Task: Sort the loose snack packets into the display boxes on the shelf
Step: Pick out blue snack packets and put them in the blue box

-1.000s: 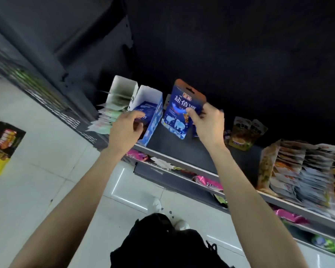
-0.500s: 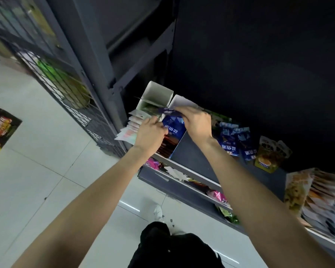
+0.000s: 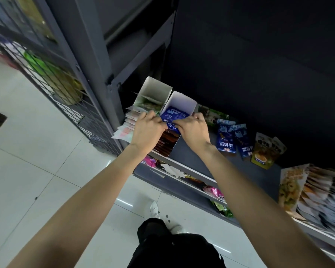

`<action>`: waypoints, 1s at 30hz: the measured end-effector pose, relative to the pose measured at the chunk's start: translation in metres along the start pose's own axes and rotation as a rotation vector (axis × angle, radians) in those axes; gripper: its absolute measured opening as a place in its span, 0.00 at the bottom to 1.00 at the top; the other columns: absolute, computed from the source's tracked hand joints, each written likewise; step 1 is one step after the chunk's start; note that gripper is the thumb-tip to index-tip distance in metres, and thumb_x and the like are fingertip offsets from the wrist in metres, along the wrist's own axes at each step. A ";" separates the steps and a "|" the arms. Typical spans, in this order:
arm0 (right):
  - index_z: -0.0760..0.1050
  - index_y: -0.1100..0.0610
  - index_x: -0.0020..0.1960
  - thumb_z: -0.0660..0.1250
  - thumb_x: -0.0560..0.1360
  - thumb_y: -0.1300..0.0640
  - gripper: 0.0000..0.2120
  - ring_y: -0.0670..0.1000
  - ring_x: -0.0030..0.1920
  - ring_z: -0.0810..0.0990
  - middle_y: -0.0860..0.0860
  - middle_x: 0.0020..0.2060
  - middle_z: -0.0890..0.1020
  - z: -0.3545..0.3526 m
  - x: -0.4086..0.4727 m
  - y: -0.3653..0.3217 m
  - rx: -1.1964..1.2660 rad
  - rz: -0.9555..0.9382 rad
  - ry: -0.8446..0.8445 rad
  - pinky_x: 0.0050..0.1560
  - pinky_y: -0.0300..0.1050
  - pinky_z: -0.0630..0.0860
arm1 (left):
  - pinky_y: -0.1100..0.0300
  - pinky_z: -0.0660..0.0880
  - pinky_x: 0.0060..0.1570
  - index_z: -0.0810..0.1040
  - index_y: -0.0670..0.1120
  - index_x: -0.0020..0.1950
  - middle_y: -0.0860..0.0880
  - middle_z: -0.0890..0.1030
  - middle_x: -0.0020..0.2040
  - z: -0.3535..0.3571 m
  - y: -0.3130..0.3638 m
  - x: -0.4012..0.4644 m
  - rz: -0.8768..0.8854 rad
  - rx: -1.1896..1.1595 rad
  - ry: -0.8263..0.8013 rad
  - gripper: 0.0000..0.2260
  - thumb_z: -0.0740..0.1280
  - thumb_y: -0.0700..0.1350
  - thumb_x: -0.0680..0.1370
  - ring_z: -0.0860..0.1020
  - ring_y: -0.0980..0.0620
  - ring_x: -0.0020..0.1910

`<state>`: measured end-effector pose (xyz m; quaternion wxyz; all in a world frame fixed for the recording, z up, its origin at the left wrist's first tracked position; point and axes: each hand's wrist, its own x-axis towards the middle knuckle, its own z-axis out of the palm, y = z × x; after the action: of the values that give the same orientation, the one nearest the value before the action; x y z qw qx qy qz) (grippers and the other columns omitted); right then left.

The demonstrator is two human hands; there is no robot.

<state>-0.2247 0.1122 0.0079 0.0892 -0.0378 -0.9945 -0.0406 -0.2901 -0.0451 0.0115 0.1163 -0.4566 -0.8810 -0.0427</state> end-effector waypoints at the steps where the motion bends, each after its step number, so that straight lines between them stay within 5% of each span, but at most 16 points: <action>1: 0.80 0.49 0.52 0.67 0.75 0.56 0.07 0.53 0.43 0.80 0.49 0.42 0.84 0.001 0.000 -0.001 -0.032 -0.007 -0.114 0.54 0.45 0.60 | 0.58 0.58 0.41 0.84 0.53 0.39 0.55 0.82 0.36 0.000 0.000 0.000 -0.011 -0.015 0.015 0.01 0.74 0.47 0.70 0.74 0.51 0.39; 3: 0.76 0.50 0.60 0.58 0.80 0.51 0.13 0.53 0.57 0.76 0.50 0.55 0.81 0.002 -0.004 0.002 0.050 0.003 -0.237 0.59 0.47 0.59 | 0.58 0.60 0.42 0.84 0.52 0.41 0.53 0.83 0.38 -0.002 0.001 0.001 -0.033 -0.056 0.031 0.02 0.74 0.45 0.69 0.75 0.49 0.41; 6: 0.74 0.54 0.65 0.56 0.80 0.45 0.20 0.50 0.66 0.69 0.49 0.63 0.76 -0.003 -0.028 0.011 0.352 0.028 -0.161 0.62 0.48 0.60 | 0.55 0.68 0.46 0.83 0.50 0.45 0.51 0.84 0.43 -0.007 0.013 0.000 -0.091 -0.203 0.070 0.06 0.72 0.44 0.69 0.75 0.47 0.46; 9: 0.79 0.57 0.58 0.57 0.80 0.49 0.17 0.50 0.56 0.77 0.50 0.53 0.82 0.001 -0.072 0.037 0.579 0.154 0.127 0.56 0.45 0.69 | 0.55 0.71 0.48 0.81 0.49 0.48 0.50 0.82 0.46 -0.009 0.033 -0.008 -0.136 -0.339 0.167 0.08 0.68 0.47 0.71 0.76 0.46 0.49; 11: 0.79 0.59 0.55 0.60 0.80 0.54 0.13 0.54 0.51 0.80 0.52 0.50 0.83 0.017 -0.098 0.065 0.555 0.322 0.149 0.50 0.43 0.72 | 0.53 0.70 0.53 0.78 0.47 0.54 0.48 0.80 0.53 -0.004 0.042 -0.014 -0.149 -0.361 0.181 0.13 0.65 0.50 0.72 0.75 0.46 0.53; 14: 0.69 0.59 0.68 0.59 0.80 0.51 0.20 0.58 0.65 0.72 0.58 0.65 0.74 0.054 -0.114 0.102 0.445 0.563 -0.205 0.62 0.50 0.70 | 0.50 0.68 0.63 0.77 0.45 0.60 0.48 0.78 0.59 0.006 0.047 -0.015 -0.146 -0.357 0.127 0.17 0.62 0.51 0.74 0.74 0.46 0.60; 16: 0.56 0.58 0.75 0.55 0.80 0.46 0.28 0.58 0.74 0.56 0.59 0.74 0.58 0.072 -0.119 0.113 0.374 0.610 -0.481 0.72 0.56 0.58 | 0.46 0.65 0.67 0.78 0.46 0.59 0.47 0.79 0.59 0.014 0.049 -0.016 -0.162 -0.341 0.057 0.18 0.60 0.52 0.75 0.75 0.46 0.61; 18: 0.52 0.56 0.76 0.52 0.80 0.43 0.29 0.57 0.76 0.48 0.57 0.76 0.50 0.083 -0.125 0.110 0.334 0.579 -0.597 0.74 0.57 0.51 | 0.45 0.62 0.69 0.80 0.46 0.57 0.47 0.81 0.57 0.020 0.051 -0.017 -0.181 -0.309 -0.006 0.19 0.58 0.54 0.75 0.76 0.46 0.60; 22: 0.72 0.56 0.66 0.58 0.80 0.48 0.19 0.55 0.72 0.62 0.54 0.71 0.67 0.084 -0.140 0.091 0.380 0.351 -0.434 0.70 0.57 0.59 | 0.45 0.63 0.69 0.81 0.45 0.55 0.47 0.82 0.55 0.024 0.051 -0.023 -0.193 -0.309 -0.042 0.18 0.58 0.52 0.74 0.78 0.46 0.57; 25: 0.79 0.60 0.52 0.67 0.76 0.54 0.10 0.58 0.60 0.71 0.55 0.59 0.75 0.081 -0.140 0.084 0.491 0.500 -0.192 0.56 0.58 0.73 | 0.45 0.67 0.66 0.81 0.45 0.55 0.46 0.82 0.55 0.023 0.051 -0.024 -0.190 -0.341 -0.058 0.14 0.63 0.47 0.73 0.78 0.45 0.56; 30: 0.62 0.57 0.69 0.75 0.66 0.45 0.39 0.62 0.64 0.66 0.59 0.64 0.70 0.079 -0.125 0.084 0.363 0.768 -0.420 0.61 0.58 0.66 | 0.52 0.73 0.57 0.80 0.45 0.56 0.47 0.81 0.56 0.017 0.046 -0.022 -0.189 -0.391 -0.089 0.12 0.69 0.41 0.73 0.76 0.45 0.57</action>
<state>-0.1094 0.1937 -0.0861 -0.0999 -0.3937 -0.8962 0.1785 -0.2430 -0.0327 -0.0119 -0.0181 -0.3875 -0.8990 -0.2032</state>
